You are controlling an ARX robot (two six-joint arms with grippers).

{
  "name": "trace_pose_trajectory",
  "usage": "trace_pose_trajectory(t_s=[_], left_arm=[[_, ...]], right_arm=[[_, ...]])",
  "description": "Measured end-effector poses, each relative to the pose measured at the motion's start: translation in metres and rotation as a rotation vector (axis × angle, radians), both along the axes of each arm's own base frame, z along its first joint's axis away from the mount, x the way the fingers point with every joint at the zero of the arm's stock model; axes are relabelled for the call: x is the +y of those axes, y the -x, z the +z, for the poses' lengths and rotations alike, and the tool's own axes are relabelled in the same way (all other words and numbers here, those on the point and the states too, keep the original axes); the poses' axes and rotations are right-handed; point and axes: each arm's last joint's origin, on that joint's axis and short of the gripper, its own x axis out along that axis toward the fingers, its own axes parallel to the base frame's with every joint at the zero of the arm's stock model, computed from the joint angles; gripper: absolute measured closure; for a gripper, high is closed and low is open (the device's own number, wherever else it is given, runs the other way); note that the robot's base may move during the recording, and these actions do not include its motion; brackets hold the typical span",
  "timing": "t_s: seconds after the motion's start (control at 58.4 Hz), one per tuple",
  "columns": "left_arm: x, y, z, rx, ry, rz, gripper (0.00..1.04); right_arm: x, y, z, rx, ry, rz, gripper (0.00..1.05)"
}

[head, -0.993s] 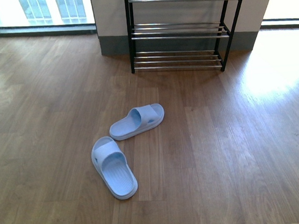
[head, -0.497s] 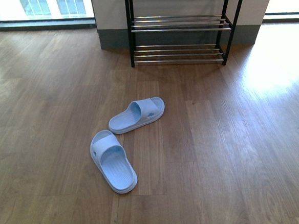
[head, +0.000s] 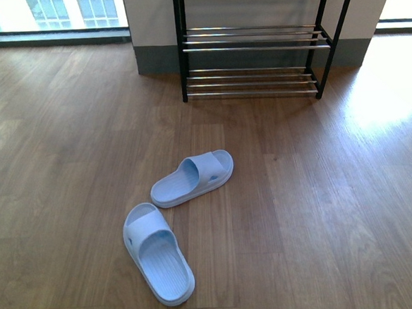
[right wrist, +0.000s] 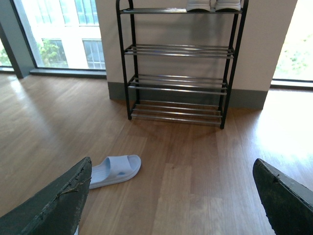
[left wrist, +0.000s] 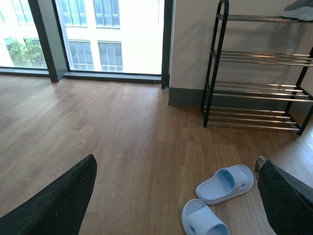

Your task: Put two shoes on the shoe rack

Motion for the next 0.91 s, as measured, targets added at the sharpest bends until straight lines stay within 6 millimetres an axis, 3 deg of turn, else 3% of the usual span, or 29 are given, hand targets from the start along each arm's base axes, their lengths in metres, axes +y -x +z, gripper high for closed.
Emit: trace_pose_trajectory(t_s=[0.908], left_arm=[[0.0,0.0,0.0,0.0,0.0,0.001,0.09]], right_arm=[[0.0,-0.0001,-0.0001,0.001,0.0,0.002,0.09]])
